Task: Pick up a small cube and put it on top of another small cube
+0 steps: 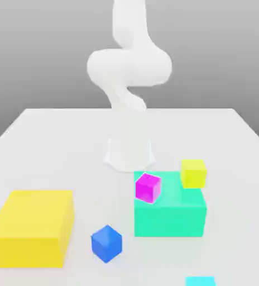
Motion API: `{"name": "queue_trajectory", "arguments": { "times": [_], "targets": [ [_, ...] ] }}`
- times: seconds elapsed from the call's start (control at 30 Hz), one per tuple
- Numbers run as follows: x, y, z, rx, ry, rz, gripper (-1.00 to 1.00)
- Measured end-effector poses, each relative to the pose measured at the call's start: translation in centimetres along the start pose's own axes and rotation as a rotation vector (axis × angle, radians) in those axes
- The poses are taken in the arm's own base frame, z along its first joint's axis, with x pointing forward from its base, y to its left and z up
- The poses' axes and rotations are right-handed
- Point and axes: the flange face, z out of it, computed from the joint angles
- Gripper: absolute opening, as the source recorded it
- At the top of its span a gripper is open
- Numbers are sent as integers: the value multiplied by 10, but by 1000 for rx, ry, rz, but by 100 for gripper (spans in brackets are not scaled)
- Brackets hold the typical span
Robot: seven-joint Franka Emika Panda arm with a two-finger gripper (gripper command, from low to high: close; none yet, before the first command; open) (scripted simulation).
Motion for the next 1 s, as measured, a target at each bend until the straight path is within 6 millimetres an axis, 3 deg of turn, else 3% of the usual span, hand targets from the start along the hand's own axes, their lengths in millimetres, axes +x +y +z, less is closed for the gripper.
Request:
{"name": "queue_trajectory", "arguments": {
  "times": [0.23, 0.5, 0.77, 1.0],
  "targets": [
    [-21, -19, 121, -146, -99, -12, 0],
    [-71, -16, 254, -287, -227, -27, 0],
    [-147, 11, 372, -408, -373, -38, 0],
    [-230, 51, 455, -499, -514, -31, 0]
  ]
}}
